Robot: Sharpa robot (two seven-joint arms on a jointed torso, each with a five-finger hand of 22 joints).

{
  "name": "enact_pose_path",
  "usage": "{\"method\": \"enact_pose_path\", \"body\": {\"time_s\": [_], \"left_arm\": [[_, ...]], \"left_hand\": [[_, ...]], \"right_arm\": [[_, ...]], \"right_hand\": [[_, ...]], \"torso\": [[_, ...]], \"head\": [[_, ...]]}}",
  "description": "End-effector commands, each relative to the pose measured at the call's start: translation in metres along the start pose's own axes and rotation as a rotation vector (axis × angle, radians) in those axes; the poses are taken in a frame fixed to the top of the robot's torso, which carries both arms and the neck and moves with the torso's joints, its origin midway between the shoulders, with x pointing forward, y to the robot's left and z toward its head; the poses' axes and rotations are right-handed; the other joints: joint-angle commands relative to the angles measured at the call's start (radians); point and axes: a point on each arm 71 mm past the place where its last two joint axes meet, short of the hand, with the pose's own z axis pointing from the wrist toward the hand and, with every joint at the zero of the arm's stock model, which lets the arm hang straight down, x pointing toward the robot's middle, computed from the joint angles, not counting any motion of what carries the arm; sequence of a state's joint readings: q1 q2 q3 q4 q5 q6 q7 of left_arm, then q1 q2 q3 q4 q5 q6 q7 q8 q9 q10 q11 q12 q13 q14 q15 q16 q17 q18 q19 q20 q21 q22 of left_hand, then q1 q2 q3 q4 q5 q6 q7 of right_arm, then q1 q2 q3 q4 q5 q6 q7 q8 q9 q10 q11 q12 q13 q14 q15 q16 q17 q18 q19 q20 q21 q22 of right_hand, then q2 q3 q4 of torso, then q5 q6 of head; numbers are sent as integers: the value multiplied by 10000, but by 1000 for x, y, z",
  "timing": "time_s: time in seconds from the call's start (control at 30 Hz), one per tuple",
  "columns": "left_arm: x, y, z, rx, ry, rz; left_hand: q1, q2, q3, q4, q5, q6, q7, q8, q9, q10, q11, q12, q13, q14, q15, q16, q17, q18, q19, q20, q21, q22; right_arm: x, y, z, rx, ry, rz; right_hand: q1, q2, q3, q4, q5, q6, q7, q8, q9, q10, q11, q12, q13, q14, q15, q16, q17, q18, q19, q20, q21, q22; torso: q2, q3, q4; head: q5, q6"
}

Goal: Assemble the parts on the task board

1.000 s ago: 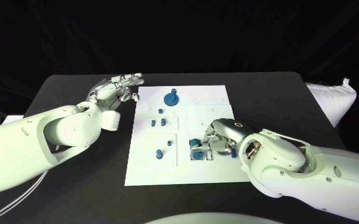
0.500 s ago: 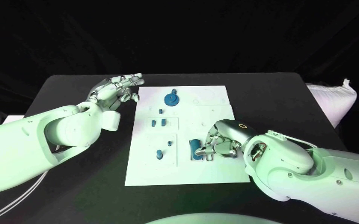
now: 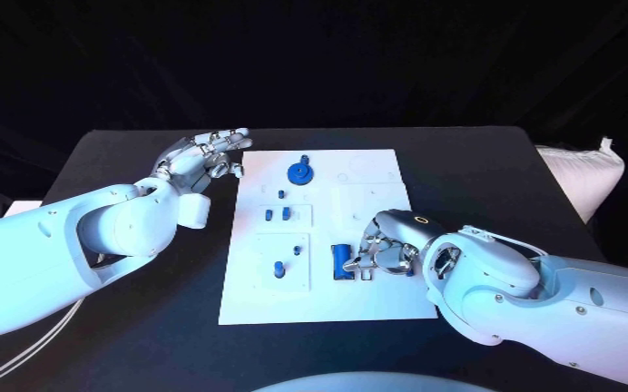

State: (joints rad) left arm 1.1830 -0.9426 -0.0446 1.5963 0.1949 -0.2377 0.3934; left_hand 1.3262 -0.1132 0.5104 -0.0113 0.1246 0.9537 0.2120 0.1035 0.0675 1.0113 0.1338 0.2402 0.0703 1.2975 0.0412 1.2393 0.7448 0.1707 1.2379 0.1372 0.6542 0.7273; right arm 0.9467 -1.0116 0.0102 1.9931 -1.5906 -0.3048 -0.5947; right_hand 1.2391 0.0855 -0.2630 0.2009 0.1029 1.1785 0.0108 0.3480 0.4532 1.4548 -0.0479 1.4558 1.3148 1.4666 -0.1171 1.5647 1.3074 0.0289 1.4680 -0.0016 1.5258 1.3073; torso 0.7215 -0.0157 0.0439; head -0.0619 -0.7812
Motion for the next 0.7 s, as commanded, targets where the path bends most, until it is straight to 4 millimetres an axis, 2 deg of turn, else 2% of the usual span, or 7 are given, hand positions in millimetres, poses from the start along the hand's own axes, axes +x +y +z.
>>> {"method": "enact_pose_path", "body": {"time_s": [0.03,0.37,0.63,0.7], "left_arm": [[3,0,0,51,224,-33],[2,0,0,37,225,-32],[2,0,0,28,235,-33],[2,0,0,27,234,-31]], "left_hand": [[-81,-19,-70,-12,-2,-76,-4,67,4,-55,14,33,-4,-79,3,57,-10,114,-79,-13,-50,-11],[-81,-19,-70,-12,-2,-76,-4,67,4,-55,14,33,-4,-79,3,57,-10,114,-79,-13,-50,-11],[-81,-19,-70,-12,-2,-76,-4,67,4,-55,14,33,-4,-79,3,57,-10,114,-79,-13,-50,-11],[-81,-19,-70,-12,-2,-76,-4,67,4,-55,14,33,-4,-79,3,57,-10,114,-79,-13,-50,-11]], "right_arm": [[4,2,2,-92,392,-218],[5,2,5,-102,312,-436],[1,-1,4,-66,-101,-341],[0,-1,3,-78,-224,-125]], "right_hand": [[361,134,72,-120,-142,-100,-1,44,29,813,-108,-41,1846,1031,0,30,2580,-155,811,-63,55,2149],[682,-12,163,-407,-380,-116,-8,40,85,818,-113,-37,1864,1029,-3,25,2571,-152,806,-67,46,2141],[699,89,237,-425,-327,-115,-5,30,99,826,-114,-21,1881,1019,-6,-3,2524,-143,791,-70,17,2108],[609,25,194,-391,-169,-198,31,-31,88,797,-89,-113,1834,1010,9,-29,2479,-128,765,-63,-29,2054]], "torso": [[-3,5,-7],[-5,2,-12],[-8,5,-3],[-7,10,-1]], "head": [[16,-17],[-2,-22],[-31,5],[-35,7]]}}
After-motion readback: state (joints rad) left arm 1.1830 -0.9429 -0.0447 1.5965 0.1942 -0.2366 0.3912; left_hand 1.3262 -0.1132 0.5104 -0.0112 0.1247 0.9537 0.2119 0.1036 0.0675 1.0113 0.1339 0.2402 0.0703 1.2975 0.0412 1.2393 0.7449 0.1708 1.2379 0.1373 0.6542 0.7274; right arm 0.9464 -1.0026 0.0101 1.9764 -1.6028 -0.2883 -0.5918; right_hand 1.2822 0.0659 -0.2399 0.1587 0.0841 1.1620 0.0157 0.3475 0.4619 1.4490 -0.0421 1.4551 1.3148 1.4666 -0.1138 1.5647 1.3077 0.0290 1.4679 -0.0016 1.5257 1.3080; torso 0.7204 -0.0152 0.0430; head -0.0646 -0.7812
